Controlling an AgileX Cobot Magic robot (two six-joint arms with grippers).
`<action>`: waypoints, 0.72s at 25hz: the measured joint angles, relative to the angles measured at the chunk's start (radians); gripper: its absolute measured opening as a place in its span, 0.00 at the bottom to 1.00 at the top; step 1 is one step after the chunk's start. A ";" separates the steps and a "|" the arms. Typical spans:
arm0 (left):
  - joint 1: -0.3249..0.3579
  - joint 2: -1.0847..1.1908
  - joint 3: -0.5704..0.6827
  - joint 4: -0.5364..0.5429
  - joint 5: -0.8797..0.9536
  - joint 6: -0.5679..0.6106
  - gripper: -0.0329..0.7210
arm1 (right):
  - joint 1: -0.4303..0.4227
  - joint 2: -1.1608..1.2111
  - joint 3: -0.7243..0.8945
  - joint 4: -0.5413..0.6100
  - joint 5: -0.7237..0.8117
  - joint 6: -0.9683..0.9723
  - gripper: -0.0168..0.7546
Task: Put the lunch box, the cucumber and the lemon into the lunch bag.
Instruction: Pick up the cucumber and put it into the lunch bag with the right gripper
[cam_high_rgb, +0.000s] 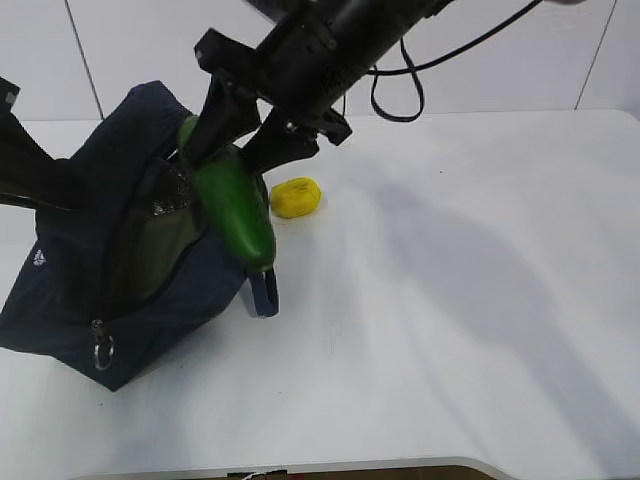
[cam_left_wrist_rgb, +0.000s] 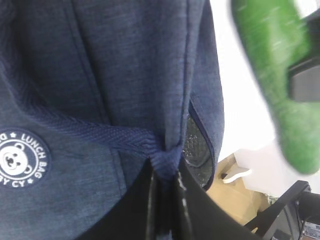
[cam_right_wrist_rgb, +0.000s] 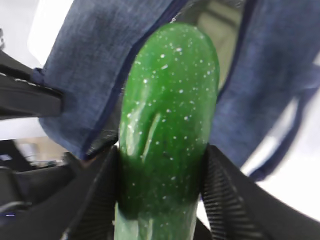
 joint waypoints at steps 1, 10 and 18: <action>0.000 0.000 0.000 -0.001 0.000 0.002 0.04 | 0.000 0.015 0.000 0.025 0.000 0.000 0.55; 0.000 0.000 0.000 -0.028 -0.002 0.012 0.04 | 0.000 0.126 0.002 0.231 -0.102 0.000 0.55; 0.000 0.000 0.000 -0.032 -0.008 0.014 0.04 | 0.000 0.164 0.002 0.330 -0.322 0.000 0.55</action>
